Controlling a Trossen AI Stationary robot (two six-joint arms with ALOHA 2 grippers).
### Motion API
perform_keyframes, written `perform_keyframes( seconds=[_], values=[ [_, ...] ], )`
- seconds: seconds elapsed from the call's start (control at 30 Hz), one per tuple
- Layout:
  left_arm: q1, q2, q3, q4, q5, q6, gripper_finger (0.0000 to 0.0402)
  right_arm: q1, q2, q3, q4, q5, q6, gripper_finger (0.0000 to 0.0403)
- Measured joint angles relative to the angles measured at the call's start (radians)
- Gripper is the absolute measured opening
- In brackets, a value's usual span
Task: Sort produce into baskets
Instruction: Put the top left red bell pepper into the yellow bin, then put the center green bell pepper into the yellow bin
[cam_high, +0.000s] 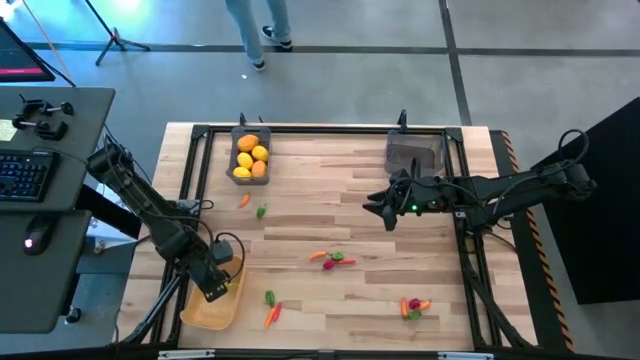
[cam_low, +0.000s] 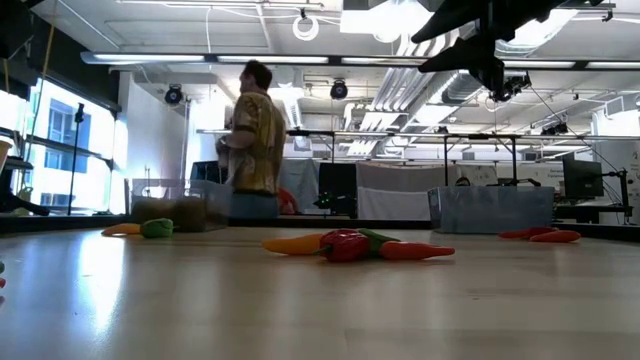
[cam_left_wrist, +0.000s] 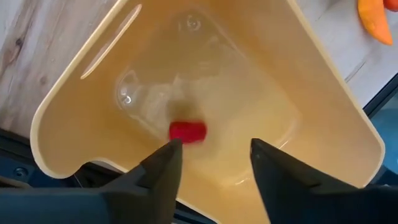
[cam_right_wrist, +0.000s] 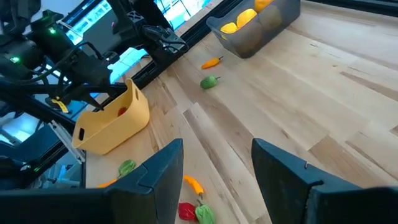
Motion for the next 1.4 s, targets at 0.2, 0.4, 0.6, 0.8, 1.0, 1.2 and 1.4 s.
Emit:
perform_keyframes(
  seconds=[0.2, 0.4, 0.6, 0.8, 1.0, 1.2, 1.4],
  values=[
    [0.001, 0.0, 0.0, -0.003, 0.079, 0.01, 0.0215, 0.0, 0.0, 0.0, 0.064, -0.072, 0.021, 0.0179],
    [0.005, 0.0, 0.0, 0.023, 0.104, 0.071, 0.0214, 0.001, 0.0, 0.0, 0.087, -0.122, 0.023, 0.0179],
    [0.204, 0.001, 0.066, 0.099, 0.043, 0.25, 0.0214, 0.002, 0.0, 0.0, 0.087, -0.132, 0.022, 0.0179],
    [0.386, -0.004, 0.221, 0.08, -0.239, 0.576, 0.0214, 0.003, 0.0, 0.0, 0.087, -0.158, -0.004, 0.0179],
    [0.554, -0.009, 0.238, 0.056, -0.361, 0.759, 0.0214, 0.029, 0.091, 0.0, 0.075, -0.371, 0.034, 0.0179],
    [0.618, -0.015, 0.211, 0.224, -0.389, 0.793, 0.0213, 0.13, 0.299, 0.052, 0.095, -0.43, -0.004, 0.0179],
    [0.652, -0.064, 0.162, 0.423, -0.412, 0.831, 0.0213, 0.181, 0.549, 0.265, -0.112, -0.268, -0.204, 0.0179]
  ],
)
